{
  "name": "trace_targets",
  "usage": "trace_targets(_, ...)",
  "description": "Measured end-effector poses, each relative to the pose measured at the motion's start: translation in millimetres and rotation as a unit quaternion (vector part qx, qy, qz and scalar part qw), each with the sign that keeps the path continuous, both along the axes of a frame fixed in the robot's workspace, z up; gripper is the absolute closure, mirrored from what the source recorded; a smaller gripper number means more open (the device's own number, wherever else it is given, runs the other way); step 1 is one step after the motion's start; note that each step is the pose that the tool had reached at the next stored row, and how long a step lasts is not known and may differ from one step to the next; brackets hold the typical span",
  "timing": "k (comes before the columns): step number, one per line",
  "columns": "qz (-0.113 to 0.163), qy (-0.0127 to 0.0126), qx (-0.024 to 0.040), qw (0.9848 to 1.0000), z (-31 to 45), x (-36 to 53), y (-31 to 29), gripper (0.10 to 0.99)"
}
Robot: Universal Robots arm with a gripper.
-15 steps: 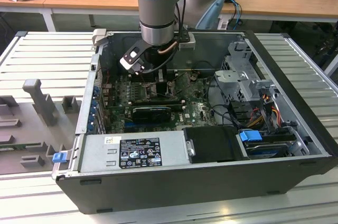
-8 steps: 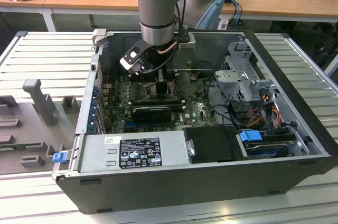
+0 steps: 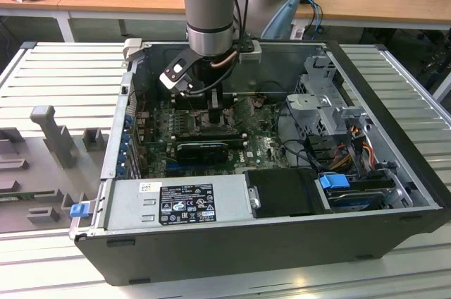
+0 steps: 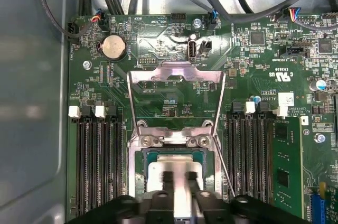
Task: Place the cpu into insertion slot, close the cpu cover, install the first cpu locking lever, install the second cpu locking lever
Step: 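Place the cpu into insertion slot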
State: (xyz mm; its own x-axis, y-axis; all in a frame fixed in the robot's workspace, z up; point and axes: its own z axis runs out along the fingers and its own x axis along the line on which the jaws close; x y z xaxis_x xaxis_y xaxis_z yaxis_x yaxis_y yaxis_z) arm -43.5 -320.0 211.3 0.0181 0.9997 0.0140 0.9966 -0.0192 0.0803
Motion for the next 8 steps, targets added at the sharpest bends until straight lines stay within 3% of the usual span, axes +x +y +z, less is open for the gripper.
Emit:
trace_targets(1, 0.0, 0.0, 0.0, 1.0, 1.0, 0.0, 0.0, 0.98)
trace_targets(8, 0.0, 0.0, 0.0, 1.0, 6.5, 0.0, 0.0, 0.98)
